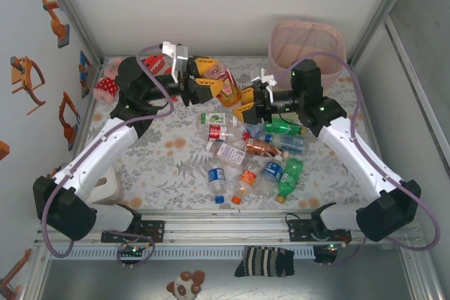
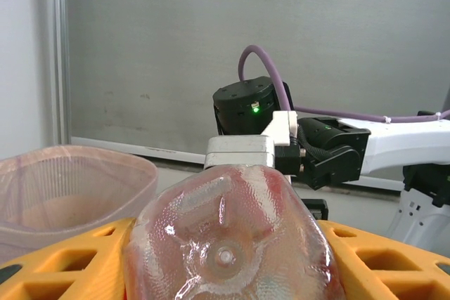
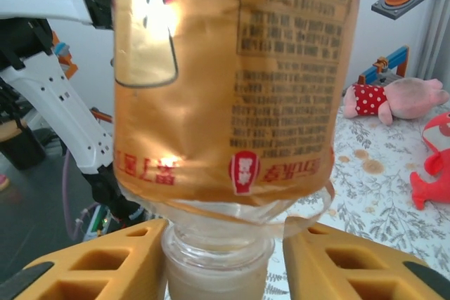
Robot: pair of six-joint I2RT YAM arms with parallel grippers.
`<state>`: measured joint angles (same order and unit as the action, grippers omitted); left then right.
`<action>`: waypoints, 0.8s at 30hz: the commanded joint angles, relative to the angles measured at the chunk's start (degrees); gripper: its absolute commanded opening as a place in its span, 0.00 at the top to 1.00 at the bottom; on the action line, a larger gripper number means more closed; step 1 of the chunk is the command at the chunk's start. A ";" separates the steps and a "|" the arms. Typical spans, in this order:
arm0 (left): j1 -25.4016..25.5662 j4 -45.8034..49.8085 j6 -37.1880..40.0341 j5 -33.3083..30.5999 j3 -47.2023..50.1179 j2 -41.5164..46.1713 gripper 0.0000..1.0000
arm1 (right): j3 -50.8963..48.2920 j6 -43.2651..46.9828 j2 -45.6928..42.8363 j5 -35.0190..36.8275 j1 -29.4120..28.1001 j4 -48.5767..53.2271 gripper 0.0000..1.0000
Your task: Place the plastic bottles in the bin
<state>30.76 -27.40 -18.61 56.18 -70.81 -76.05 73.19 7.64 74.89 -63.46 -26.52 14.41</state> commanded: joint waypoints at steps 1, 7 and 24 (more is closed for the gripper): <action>0.19 -1.51 0.77 0.42 -0.91 1.18 0.64 | 2.61 0.91 0.52 -1.34 -0.42 0.42 0.64; 0.18 -1.44 0.86 -0.99 -0.39 1.39 0.58 | 3.06 0.98 0.54 -0.79 -0.42 1.06 0.74; -0.58 4.49 6.65 -14.67 4.90 8.11 0.24 | 6.80 -7.31 -1.24 16.68 3.73 3.87 0.81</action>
<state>30.30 -23.79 -14.39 43.92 -66.70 -70.00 77.21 4.95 75.00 -53.17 -24.84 17.82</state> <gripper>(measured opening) 0.764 0.307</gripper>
